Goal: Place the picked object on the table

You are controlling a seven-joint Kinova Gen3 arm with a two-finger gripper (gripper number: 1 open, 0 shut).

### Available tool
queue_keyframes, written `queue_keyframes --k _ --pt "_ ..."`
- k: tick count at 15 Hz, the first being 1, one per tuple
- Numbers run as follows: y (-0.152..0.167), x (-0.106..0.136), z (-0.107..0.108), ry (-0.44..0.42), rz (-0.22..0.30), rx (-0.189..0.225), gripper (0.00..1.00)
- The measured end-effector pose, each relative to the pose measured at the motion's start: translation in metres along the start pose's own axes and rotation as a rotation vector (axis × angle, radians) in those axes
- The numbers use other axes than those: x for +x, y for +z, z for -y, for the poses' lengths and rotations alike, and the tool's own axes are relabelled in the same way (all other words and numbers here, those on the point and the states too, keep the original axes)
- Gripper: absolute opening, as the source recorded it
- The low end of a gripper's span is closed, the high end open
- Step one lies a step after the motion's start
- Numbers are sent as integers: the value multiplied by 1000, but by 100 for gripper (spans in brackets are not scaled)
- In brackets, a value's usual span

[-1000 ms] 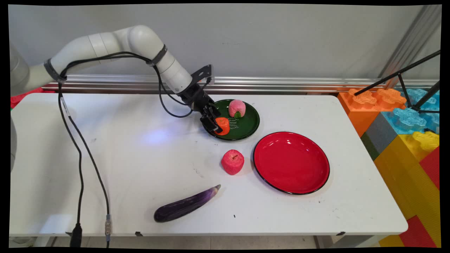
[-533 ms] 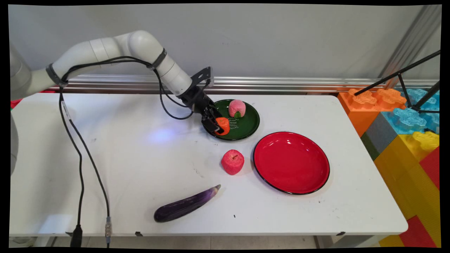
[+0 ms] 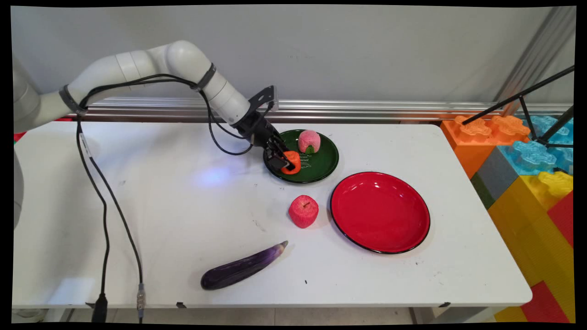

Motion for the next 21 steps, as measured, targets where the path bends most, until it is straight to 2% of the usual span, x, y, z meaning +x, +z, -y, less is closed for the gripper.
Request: queue_keyframes --k 6,12,17,21 --pt "-24 21 -4 -35 -48 32 0" --pt "-71 39 -25 -112 -76 65 0" --pt "-125 27 -77 -212 -56 59 0" --pt "-157 -1 -124 -247 -14 40 0"
